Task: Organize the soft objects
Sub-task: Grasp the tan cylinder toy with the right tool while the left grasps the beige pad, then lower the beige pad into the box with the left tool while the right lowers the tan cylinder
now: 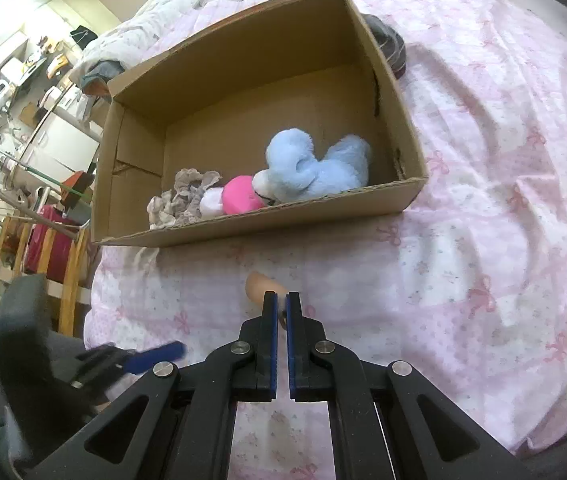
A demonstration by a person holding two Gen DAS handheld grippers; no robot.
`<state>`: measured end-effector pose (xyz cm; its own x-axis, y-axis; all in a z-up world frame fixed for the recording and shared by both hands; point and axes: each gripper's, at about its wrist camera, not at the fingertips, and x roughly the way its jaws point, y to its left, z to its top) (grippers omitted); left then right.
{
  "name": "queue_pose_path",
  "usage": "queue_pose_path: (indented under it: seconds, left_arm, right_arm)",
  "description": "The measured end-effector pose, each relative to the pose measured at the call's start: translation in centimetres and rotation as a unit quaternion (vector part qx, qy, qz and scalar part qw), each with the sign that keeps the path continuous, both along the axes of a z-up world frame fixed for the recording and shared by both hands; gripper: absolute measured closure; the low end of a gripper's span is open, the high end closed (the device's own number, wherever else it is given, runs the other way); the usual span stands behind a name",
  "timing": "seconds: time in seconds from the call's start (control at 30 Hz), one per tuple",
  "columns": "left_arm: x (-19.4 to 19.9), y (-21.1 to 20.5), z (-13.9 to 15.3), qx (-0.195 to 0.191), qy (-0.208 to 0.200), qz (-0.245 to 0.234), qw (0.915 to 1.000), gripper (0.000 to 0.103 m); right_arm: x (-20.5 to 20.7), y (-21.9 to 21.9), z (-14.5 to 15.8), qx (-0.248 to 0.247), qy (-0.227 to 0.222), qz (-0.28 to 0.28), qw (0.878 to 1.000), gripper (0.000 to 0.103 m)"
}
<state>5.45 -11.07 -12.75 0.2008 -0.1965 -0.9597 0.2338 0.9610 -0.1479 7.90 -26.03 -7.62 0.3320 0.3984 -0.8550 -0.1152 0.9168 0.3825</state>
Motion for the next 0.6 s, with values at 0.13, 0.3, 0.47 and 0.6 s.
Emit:
queue_pose_path:
  seconds: [0.13, 0.3, 0.47, 0.6]
  left_arm:
    - [0.1, 0.0, -0.7, -0.005, 0.006, 0.002, 1.0, 0.09]
    - [0.0, 1.4, 0.5, -0.027, 0.0, 0.018, 0.9995, 0.098]
    - [0.1, 3.8, 2.2, -0.015, -0.029, 0.065, 0.9974, 0.099]
    - [0.0, 6.1, 3.8, 0.016, -0.066, 0.114, 0.9911, 0.099]
  right_arm:
    - [-0.2, -0.3, 0.0, 0.0, 0.0, -0.005, 1.0, 0.097]
    - [-0.1, -0.1, 0.0, 0.001, -0.003, -0.004, 1.0, 0.097]
    - [-0.2, 0.0, 0.3, 0.005, -0.007, -0.003, 1.0, 0.097]
    - [-0.3, 0.3, 0.5, 0.006, -0.01, 0.003, 1.0, 0.097]
